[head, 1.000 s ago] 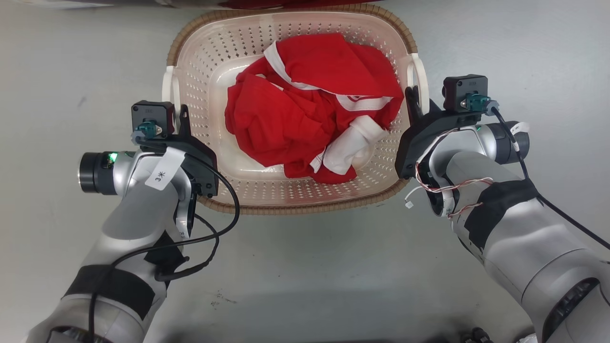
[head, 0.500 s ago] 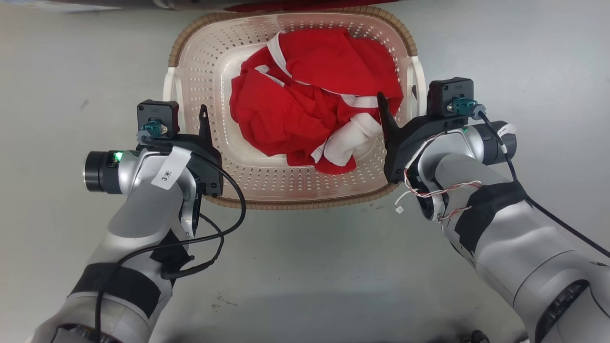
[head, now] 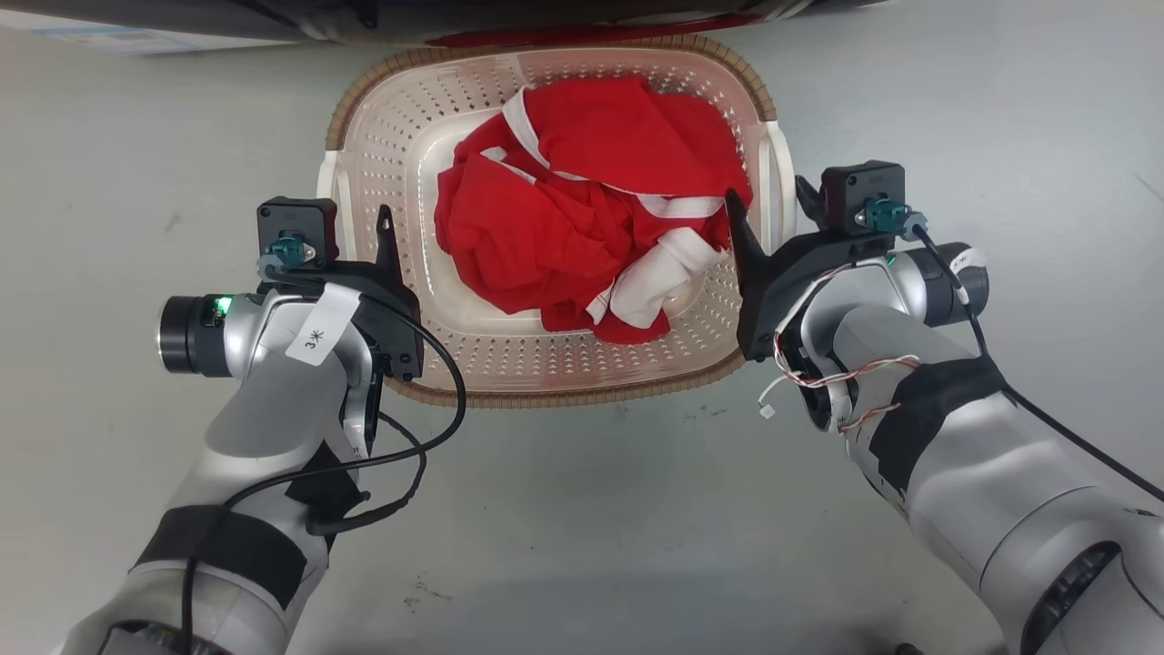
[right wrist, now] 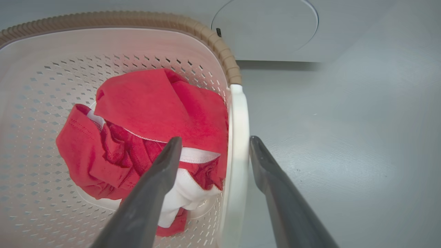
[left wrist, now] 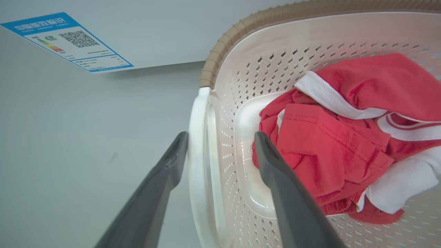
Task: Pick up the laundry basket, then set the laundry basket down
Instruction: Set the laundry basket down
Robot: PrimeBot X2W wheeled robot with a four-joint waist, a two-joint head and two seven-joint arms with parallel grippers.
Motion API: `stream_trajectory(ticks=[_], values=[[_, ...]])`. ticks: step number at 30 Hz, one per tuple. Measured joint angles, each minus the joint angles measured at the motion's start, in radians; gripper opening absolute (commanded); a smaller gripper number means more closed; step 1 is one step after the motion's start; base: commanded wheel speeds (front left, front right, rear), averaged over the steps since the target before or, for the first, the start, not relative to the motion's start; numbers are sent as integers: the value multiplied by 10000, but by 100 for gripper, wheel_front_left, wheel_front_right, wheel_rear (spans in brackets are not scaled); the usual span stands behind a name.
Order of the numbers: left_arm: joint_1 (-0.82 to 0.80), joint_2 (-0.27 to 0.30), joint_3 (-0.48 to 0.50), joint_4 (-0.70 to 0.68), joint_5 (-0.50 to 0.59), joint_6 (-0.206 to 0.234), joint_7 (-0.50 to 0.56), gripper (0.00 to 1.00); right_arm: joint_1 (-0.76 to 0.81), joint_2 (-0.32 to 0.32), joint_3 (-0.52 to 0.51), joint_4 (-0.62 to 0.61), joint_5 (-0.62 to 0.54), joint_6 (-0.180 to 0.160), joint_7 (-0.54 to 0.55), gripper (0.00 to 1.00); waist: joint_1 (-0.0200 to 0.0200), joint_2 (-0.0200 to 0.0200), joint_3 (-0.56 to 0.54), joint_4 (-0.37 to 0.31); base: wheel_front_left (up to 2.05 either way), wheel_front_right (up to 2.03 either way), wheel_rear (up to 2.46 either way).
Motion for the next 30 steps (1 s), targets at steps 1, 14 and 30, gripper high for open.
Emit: stream_trajectory(ticks=[1, 14, 30], values=[[18, -2, 4, 8, 2, 0, 0, 100, 45, 0, 6, 2, 2, 0, -2, 100, 0, -1, -36, -8, 0, 0, 0], [650, -36, 384, -146, -35, 0, -8, 100, 279, 21, 38, 171, 2, 29, -205, 100, 0, 0, -896, -97, 0, 0, 0], [2457, 286, 1076, -1918, 240, 0, -8, 100, 1581, -134, -901, -36, 0, 29, -368, 100, -1, -1, -2985, -172, 0, 0, 0]])
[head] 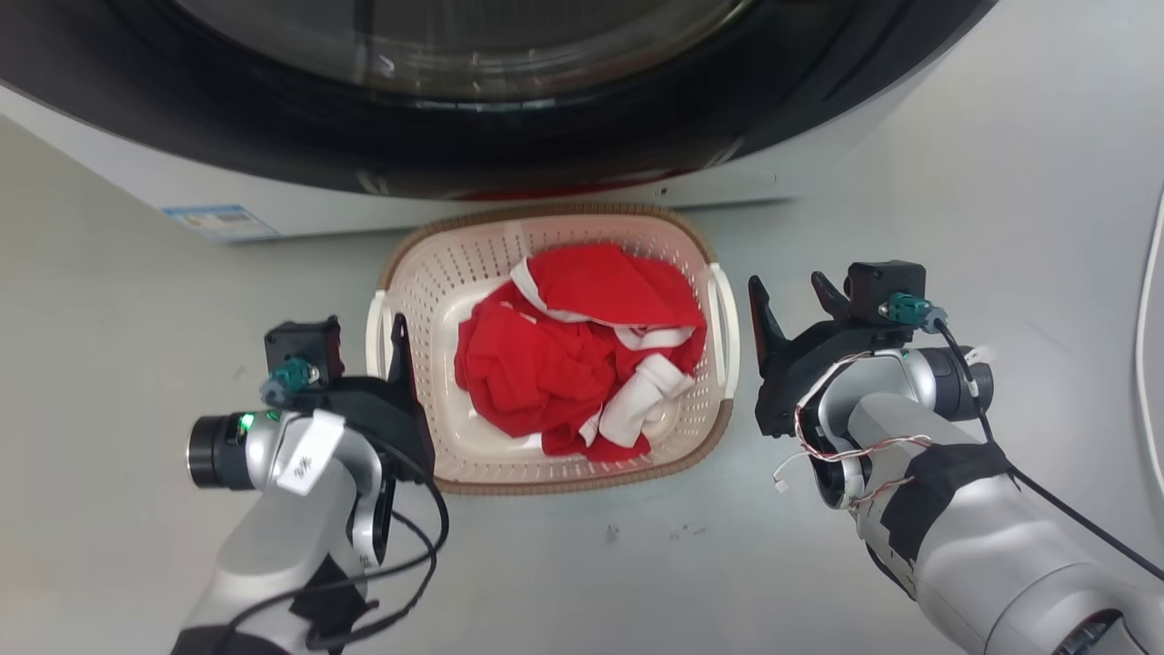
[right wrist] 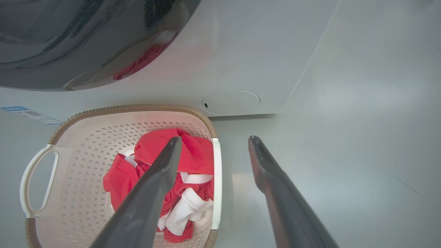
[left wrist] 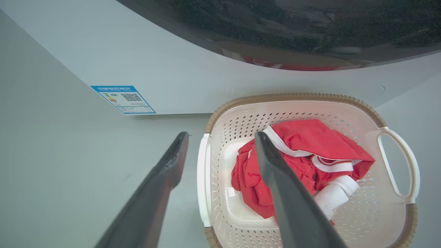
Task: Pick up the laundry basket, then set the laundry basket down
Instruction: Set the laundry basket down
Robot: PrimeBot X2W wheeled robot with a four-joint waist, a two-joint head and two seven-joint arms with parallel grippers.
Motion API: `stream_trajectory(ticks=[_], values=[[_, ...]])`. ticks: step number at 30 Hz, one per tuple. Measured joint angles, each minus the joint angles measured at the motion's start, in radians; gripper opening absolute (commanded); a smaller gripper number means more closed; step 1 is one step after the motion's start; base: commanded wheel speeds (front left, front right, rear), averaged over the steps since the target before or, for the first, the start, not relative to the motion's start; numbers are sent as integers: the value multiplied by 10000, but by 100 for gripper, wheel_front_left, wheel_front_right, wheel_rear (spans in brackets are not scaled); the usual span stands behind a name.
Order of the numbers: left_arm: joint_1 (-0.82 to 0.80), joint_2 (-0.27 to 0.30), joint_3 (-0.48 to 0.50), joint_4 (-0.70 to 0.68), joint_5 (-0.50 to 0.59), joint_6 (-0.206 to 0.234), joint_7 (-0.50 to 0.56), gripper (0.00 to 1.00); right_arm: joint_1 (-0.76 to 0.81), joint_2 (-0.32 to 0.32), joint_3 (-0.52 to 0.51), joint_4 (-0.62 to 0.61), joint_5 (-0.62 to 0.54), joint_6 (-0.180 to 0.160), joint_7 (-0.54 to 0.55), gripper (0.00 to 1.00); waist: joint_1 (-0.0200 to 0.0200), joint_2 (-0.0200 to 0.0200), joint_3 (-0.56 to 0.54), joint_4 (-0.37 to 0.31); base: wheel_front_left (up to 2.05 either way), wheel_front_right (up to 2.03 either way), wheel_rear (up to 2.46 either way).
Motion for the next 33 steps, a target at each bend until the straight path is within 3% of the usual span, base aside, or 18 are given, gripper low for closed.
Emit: stream_trajectory(ticks=[18, 23, 33], values=[[3225, 157, 1526, -2640, 1313, 0, -2, 100, 2510, -516, -1889, -1877, -803, 0, 0, 100, 0, -1, -2663, 134, 0, 0, 0], [4634, 224, 2268, -3498, 1919, 2, 0, 100, 3785, -608, -2543, -2560, -1415, 0, 0, 100, 0, -1, -3560, 216, 0, 0, 0], [6708, 194, 2642, -5189, 3005, 0, -2, 100, 5994, -731, -3628, -3726, -2548, 0, 2, 100, -1, -2, -4899, 250, 0, 0, 0]])
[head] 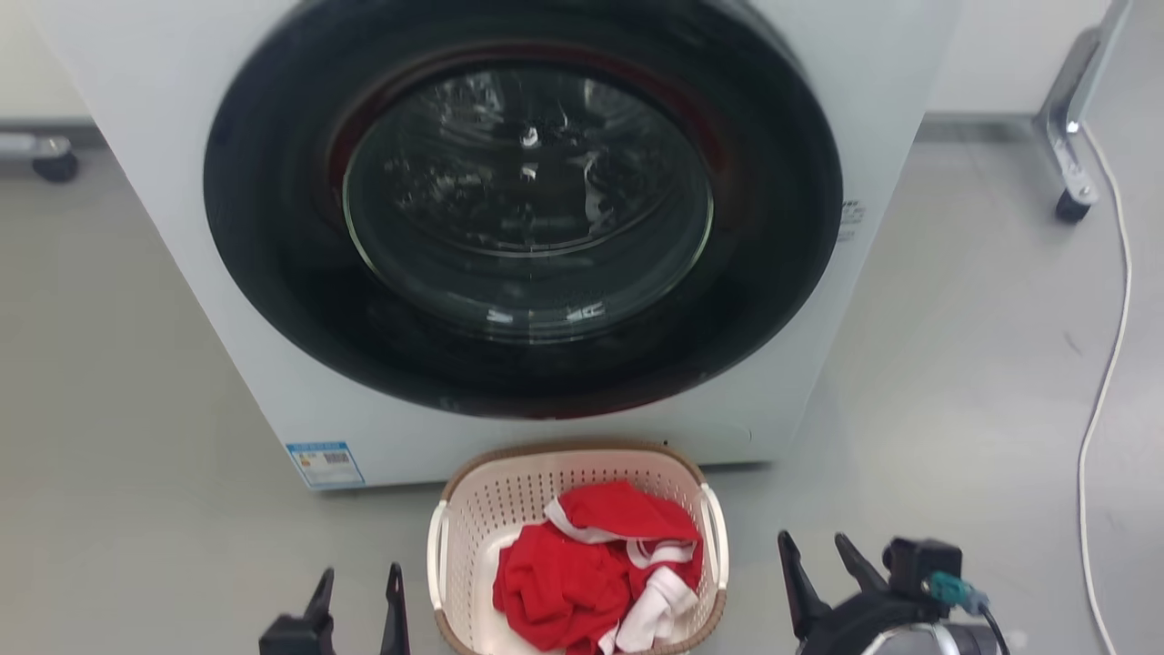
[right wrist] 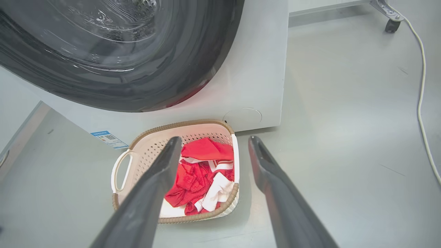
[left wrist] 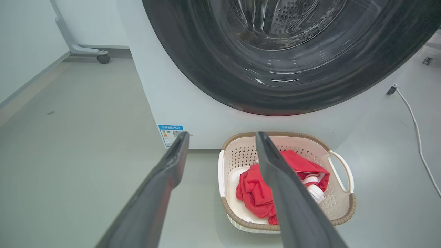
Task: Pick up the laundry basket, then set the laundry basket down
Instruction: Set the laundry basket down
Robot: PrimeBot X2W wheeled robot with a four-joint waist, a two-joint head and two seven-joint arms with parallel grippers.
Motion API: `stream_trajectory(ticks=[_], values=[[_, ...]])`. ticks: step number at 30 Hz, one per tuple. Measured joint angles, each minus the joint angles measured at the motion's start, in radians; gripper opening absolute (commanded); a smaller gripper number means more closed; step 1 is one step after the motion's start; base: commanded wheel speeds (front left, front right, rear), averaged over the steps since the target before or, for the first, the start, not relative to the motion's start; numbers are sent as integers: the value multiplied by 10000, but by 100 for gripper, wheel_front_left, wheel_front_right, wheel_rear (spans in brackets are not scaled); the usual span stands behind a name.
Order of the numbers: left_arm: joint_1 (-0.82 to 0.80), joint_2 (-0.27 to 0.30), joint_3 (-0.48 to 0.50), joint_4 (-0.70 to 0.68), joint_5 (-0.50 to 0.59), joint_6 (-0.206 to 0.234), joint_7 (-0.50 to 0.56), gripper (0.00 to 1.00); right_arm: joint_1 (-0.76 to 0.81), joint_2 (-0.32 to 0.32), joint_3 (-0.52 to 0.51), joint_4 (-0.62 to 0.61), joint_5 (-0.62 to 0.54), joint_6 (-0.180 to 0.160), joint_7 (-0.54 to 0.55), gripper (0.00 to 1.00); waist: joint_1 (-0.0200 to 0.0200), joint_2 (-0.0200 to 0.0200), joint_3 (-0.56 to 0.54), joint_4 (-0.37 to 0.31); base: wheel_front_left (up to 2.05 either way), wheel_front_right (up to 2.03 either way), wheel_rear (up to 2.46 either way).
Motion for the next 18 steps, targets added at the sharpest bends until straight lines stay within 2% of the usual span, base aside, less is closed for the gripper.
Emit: stream_trajectory(ticks=[9, 18], values=[[1573, -94, 370, -1797, 696, 0, 2, 100, 1771, -171, -1340, -1672, -1363, 0, -2, 100, 0, 1, -912, -43, 0, 0, 0], [2737, -151, 792, -3007, 1174, 2, 2, 100, 3160, -186, -2692, -3218, -2775, 0, -2, 100, 1, 2, -1130, -116, 0, 0, 0]])
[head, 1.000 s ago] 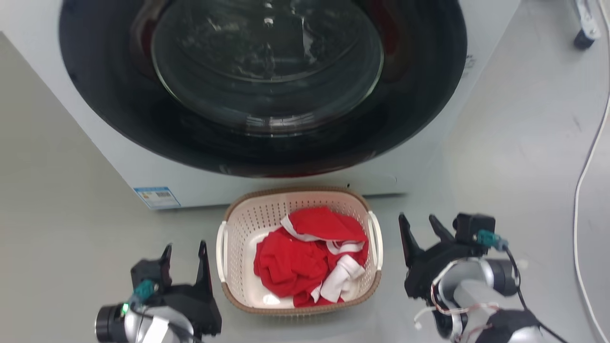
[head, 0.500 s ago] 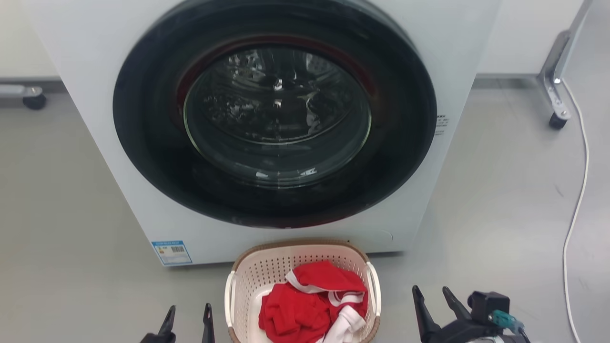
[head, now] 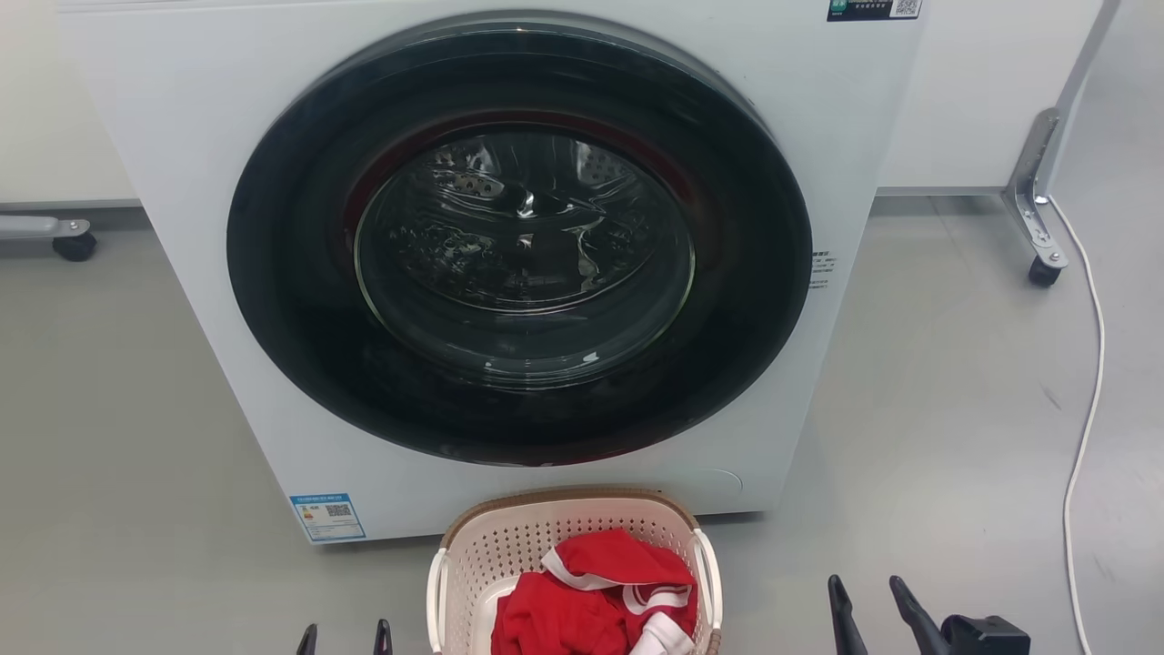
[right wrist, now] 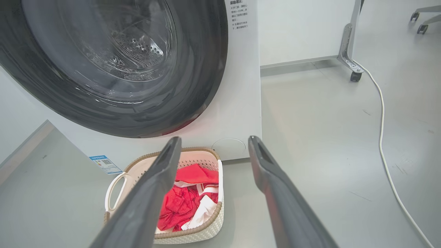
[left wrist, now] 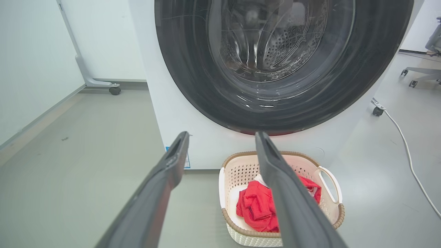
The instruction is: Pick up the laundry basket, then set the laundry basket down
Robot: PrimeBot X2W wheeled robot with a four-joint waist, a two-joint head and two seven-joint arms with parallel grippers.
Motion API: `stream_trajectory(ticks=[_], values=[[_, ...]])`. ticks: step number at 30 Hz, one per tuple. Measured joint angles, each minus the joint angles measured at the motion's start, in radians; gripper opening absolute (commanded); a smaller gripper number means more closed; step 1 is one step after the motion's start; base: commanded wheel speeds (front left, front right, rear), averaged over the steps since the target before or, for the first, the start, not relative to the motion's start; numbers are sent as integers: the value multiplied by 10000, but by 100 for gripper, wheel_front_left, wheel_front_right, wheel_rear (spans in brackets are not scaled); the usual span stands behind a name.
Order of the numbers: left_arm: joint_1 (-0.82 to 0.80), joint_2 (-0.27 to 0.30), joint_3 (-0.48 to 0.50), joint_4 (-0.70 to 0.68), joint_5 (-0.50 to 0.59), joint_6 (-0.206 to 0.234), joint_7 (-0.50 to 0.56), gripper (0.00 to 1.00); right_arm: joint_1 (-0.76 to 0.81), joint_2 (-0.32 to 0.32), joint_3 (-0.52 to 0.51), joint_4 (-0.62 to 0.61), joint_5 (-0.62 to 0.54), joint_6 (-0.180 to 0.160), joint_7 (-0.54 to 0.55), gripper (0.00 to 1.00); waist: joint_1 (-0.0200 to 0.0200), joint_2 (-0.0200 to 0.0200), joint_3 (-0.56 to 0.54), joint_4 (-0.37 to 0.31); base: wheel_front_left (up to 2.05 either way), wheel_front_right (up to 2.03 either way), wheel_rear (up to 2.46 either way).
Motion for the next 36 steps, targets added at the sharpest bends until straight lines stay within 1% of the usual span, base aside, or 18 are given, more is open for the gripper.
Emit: stream_trajectory(ticks=[6, 15, 20, 33, 34, 36], values=[[134, -42, 84, -602, 128, -2, -2, 100, 498, 36, -637, -1043, -903, 0, 0, 100, 1, 0, 5, -42, 0, 0, 0], [219, -67, 105, -1135, 433, -2, -2, 100, 1058, 360, -1197, -2215, -1768, 0, -29, 100, 1, 1, 40, -94, 0, 0, 0], [225, -77, 115, -1304, 499, -2, -2, 100, 1270, 449, -1371, -2614, -2180, 0, -31, 100, 1, 1, 63, -100, 0, 0, 0], [256, -100, 119, -1496, 614, -2, -2, 100, 1493, 616, -1588, -3277, -2652, 0, -40, 100, 1, 1, 107, -72, 0, 0, 0], [259, -102, 127, -1505, 616, -2, -2, 0, 1501, 621, -1593, -3304, -2709, 0, -40, 0, 1, 0, 112, -70, 0, 0, 0], [276, -105, 104, -1290, 610, 0, 15, 0, 1541, 631, -1557, -3093, -2704, 0, -12, 0, 2, 1, 113, -70, 0, 0, 0]])
